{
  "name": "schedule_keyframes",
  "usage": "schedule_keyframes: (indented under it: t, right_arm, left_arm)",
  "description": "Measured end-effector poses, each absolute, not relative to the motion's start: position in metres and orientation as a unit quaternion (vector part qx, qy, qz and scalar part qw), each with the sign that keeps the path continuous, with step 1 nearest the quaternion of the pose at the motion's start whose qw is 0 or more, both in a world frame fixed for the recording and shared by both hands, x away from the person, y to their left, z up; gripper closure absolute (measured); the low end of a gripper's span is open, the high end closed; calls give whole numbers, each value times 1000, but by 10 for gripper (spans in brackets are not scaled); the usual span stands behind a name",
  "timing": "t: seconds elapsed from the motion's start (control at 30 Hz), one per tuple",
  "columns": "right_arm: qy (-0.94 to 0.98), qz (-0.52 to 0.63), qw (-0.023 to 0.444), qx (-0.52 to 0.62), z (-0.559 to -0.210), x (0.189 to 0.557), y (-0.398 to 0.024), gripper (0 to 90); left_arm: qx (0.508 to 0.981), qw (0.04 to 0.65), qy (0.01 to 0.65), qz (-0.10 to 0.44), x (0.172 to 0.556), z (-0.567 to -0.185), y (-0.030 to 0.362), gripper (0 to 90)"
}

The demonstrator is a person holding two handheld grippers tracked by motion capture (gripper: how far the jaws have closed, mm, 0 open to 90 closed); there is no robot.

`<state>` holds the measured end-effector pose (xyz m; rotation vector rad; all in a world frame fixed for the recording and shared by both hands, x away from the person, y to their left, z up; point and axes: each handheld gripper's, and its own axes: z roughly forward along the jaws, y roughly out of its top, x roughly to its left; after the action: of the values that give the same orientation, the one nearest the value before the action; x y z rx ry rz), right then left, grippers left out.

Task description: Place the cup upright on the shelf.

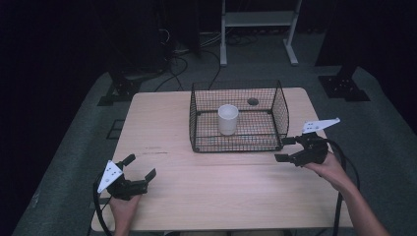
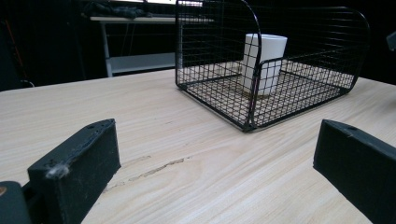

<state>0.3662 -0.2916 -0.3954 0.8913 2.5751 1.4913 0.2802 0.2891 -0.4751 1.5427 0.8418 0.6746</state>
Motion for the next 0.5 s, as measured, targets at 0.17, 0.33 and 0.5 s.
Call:
schedule_keyframes:
  t: [0.17,0.33,0.5]
  right_arm:
    - [831,476,14,288,-401,365,-292,134]
    - [831,476,11,288,-405,363,-293,143]
    - [826,483,13,292,-409,358,-295,144]
  left_arm:
    - [662,589,362,290,280,-475,289,0]
    - [662,589,362,290,280,-475,290,0]
    - [662,589,362,290,280,-475,290,0]
